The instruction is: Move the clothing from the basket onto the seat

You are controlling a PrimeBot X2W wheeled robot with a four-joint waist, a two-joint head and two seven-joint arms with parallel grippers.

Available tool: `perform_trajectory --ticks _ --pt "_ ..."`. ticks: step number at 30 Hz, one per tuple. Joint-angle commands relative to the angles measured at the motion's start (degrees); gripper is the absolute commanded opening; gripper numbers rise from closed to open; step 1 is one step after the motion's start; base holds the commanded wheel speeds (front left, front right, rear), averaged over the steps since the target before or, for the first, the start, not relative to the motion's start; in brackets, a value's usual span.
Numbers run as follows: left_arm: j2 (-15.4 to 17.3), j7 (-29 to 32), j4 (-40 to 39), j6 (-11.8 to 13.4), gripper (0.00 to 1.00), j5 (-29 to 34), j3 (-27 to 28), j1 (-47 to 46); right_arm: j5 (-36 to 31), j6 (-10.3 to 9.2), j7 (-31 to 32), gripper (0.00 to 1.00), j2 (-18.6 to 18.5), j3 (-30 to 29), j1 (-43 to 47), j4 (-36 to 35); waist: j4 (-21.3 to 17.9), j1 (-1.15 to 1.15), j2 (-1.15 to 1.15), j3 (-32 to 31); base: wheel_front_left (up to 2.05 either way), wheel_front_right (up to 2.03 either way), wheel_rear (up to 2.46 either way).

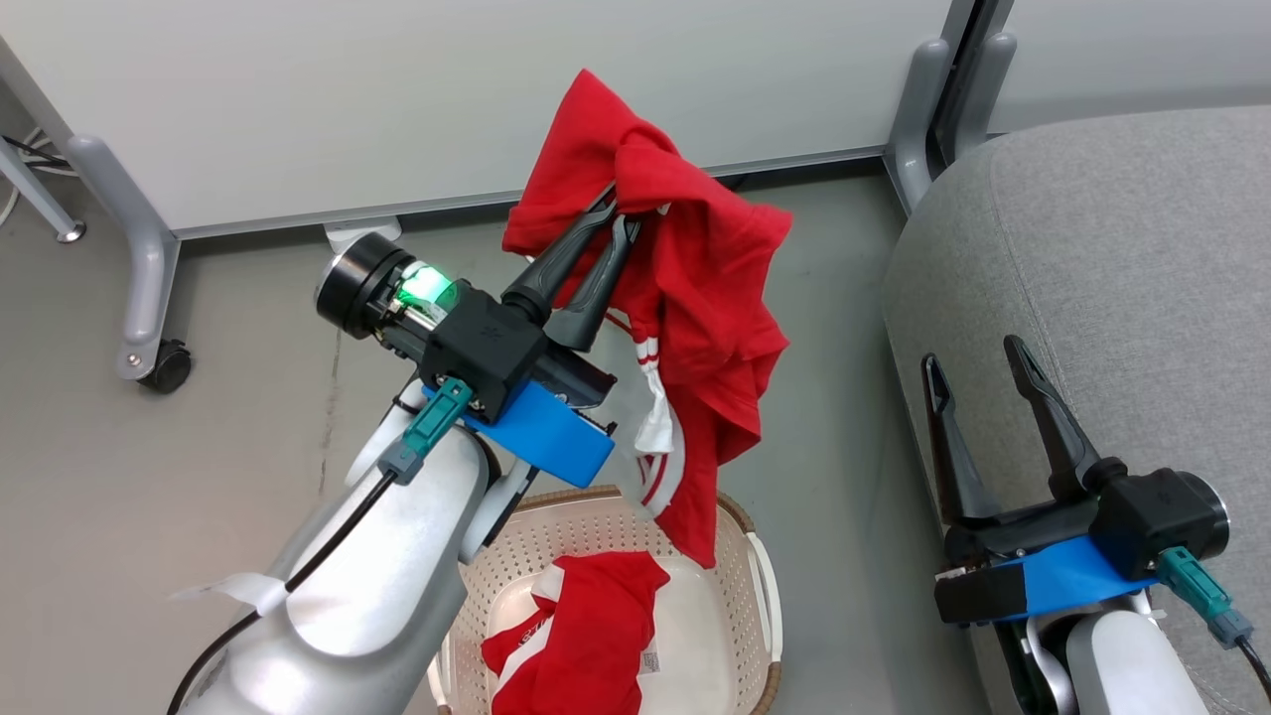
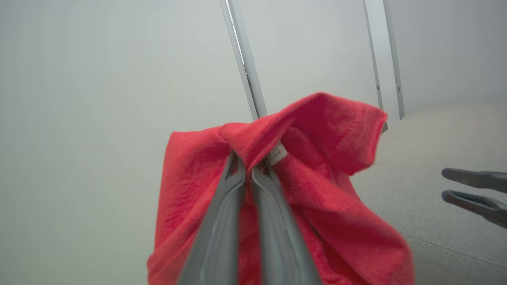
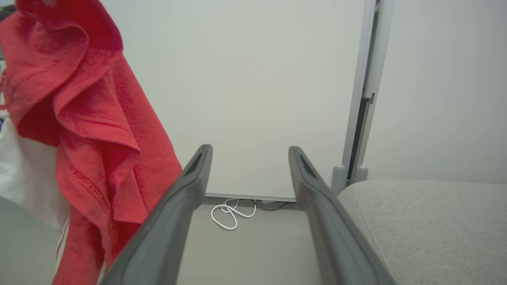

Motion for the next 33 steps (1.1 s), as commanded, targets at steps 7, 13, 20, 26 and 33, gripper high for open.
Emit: perform_trajectory --ticks 7,13,20,26,33 --pt "-0.64 -0.29 -1.47 -1.05 0.00 1.70 1.40 0.77 0.97 0.03 -0.22 1.00 -0.18 1.06 1.10 -0.52 -0.34 0.01 -0.01 -0.72 0.00 0.00 0.00" --pt "-1.12 -0.29 -1.15 -1.68 0.00 2.30 1.76 1.35 -0.12 0.03 -0.22 1.00 -0.18 4.93 0.57 -1.74 -0.34 0.01 -0.01 -0.98 0.00 0.00 0.00" --pt "-1.89 -0.29 -1.01 -2.08 0.00 2.75 1.68 0.56 -1.54 0.03 -0.22 1.00 -1.26 12.61 -2.72 -0.53 0.10 0.01 -0.01 -1.14 0.00 0.00 0.00" --pt "-2.61 -0.29 -1.16 -2.32 0.00 2.95 1.11 0.04 -2.71 0.03 -0.22 1.00 -1.72 17.73 -8.06 4.54 1.08 0.01 -0.01 -1.17 0.00 0.00 0.00" --pt "-3.57 -0.29 -1.38 -2.29 0.00 3.38 -0.18 -0.57 -3.94 0.03 -0.23 1.00 -1.04 20.63 -15.01 11.49 2.30 0.01 -0.01 -0.65 0.00 0.00 0.00"
